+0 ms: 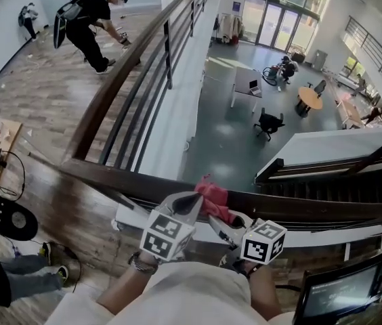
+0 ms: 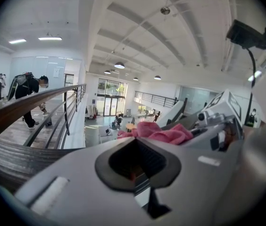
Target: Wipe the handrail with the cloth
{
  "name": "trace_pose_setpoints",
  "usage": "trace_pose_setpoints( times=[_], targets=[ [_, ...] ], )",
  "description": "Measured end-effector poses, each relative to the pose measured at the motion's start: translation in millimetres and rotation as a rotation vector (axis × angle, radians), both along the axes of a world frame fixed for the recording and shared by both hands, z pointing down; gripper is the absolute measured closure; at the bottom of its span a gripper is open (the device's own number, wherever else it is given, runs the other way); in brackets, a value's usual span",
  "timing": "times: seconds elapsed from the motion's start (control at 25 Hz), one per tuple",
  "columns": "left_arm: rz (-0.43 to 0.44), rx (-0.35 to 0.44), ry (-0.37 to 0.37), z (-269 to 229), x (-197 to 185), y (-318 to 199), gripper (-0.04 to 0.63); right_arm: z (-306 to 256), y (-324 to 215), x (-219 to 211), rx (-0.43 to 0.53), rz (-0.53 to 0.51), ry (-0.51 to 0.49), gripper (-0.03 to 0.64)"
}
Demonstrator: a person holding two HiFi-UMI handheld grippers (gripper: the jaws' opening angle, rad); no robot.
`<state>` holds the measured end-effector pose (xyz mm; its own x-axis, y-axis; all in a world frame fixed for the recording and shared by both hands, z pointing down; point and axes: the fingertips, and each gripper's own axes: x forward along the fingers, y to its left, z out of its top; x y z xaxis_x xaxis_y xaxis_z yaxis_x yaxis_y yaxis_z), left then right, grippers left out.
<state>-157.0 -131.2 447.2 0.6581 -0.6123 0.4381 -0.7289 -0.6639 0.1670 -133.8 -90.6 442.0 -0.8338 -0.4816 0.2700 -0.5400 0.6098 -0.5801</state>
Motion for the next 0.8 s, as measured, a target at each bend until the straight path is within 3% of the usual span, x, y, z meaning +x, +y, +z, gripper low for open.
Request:
trace_pose_setpoints(
  times=[0.8],
  targets=[
    [-0.066,0.019,-0.010,-3,10,1,0.591,0,3,11,-0.001,-0.061,-0.034,0.555]
  ],
)
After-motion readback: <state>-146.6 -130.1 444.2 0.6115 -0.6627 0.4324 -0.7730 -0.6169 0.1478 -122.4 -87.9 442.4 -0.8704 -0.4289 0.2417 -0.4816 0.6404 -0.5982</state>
